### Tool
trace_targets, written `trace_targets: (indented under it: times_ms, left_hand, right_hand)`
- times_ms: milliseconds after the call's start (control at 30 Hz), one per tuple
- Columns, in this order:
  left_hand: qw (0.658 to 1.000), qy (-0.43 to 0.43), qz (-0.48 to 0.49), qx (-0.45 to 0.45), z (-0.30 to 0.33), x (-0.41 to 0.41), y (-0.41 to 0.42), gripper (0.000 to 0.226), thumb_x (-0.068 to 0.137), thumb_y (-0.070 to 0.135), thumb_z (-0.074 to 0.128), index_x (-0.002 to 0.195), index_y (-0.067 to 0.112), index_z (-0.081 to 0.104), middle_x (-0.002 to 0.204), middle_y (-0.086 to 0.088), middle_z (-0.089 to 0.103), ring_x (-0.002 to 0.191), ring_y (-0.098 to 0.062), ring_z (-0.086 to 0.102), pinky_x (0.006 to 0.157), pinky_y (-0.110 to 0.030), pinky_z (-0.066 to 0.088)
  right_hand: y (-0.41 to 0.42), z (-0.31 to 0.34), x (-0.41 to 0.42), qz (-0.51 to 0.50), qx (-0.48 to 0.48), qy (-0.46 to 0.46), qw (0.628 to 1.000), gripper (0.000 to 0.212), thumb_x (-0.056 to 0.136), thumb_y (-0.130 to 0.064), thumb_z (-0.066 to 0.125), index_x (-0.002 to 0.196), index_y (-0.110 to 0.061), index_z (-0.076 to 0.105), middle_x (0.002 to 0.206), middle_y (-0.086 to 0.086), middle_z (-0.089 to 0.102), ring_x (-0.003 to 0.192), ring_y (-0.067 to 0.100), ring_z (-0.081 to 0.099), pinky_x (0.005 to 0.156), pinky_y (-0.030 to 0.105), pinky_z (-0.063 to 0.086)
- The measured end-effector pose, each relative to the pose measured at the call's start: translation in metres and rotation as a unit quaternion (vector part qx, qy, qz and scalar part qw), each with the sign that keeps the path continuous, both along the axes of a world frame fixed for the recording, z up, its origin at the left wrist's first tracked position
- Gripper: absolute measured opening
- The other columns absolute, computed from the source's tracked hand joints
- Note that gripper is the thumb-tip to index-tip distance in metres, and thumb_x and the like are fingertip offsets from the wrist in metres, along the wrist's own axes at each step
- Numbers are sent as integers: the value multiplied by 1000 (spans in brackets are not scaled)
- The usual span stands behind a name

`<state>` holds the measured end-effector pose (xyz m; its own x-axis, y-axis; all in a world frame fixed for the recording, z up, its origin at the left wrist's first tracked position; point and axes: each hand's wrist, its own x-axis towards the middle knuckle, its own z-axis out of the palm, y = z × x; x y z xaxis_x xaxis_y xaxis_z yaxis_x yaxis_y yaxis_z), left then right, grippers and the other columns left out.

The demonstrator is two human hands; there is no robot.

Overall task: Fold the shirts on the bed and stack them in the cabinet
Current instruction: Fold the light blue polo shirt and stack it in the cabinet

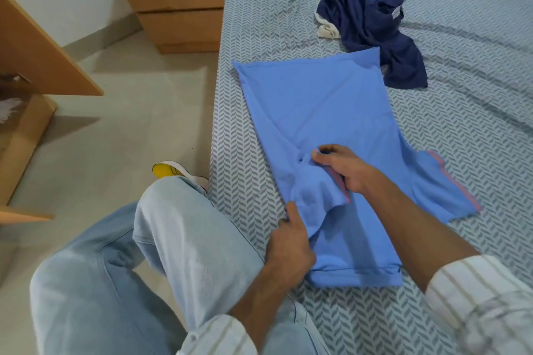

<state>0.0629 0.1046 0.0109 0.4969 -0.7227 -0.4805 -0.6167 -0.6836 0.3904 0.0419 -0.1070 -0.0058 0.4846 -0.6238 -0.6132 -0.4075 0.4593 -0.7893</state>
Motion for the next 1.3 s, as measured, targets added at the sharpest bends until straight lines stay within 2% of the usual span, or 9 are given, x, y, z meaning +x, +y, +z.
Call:
trace_targets:
  times_ms: [100,233,467,567,733,900,1033,1200,1300]
  left_hand:
    - [1000,-18,-1,24,1,0,0,72,87,6,58,144,8,15,116,-17,64,110,-37,64,84,-40,50]
    - [998,-16,-20,51,3,-1,0,67,87,5,60,139,10,19,117,-18,62,110,-39,63,83,-43,51]
    - [992,-39,-110,52,3,-7,6,64,89,1,55,141,11,19,116,-20,62,106,-42,63,82,-47,51]
    - [991,-13,-122,58,2,-6,7,53,87,3,57,128,13,27,113,-20,62,104,-43,63,80,-47,51]
    - [994,9,-96,55,1,2,2,56,70,28,60,121,12,42,117,-17,56,110,-37,56,87,-42,49]
    - [998,3,-21,-61,-4,45,-29,61,58,37,41,106,11,68,107,-17,67,102,-36,60,93,-38,47]
    - [990,-22,47,-128,-7,104,-77,45,70,28,48,107,12,68,104,-16,69,98,-34,63,92,-39,48]
    - [969,-77,-162,-169,-13,162,-141,51,66,36,35,104,27,68,113,7,66,119,-24,49,88,-37,36]
    - [946,-38,-317,-47,-10,177,-173,33,77,29,58,110,33,60,103,14,64,125,-16,39,86,-40,25]
  right_hand:
    - [2,6,-19,78,13,43,996,53,70,-22,89,113,-6,63,80,9,61,70,19,57,60,29,48]
    - [7,10,-52,186,35,94,977,70,77,4,78,127,-27,40,89,8,60,58,15,62,54,31,51]
    - [-9,14,-61,100,-124,94,983,68,81,5,67,135,-27,39,87,6,54,63,15,52,41,23,43]
    - [-10,5,-64,154,-240,196,938,61,74,-10,69,131,-17,50,86,7,64,71,22,61,59,27,46]
    - [-1,10,-45,228,-410,352,810,62,80,-27,66,138,-21,44,127,14,57,120,38,55,93,47,46]
    - [1,3,2,251,-556,226,759,45,80,-23,60,125,-23,62,119,7,60,111,37,56,85,46,44]
    - [-5,-21,24,272,-510,190,794,42,76,-51,48,106,-31,69,106,-2,58,108,29,53,80,38,34]
    - [-4,-48,25,192,-536,116,814,37,74,-65,57,83,-32,69,95,-10,56,97,22,52,79,39,33]
    - [-8,-53,26,193,-549,101,807,36,72,-64,62,81,-30,70,97,-11,58,96,22,52,78,39,33]
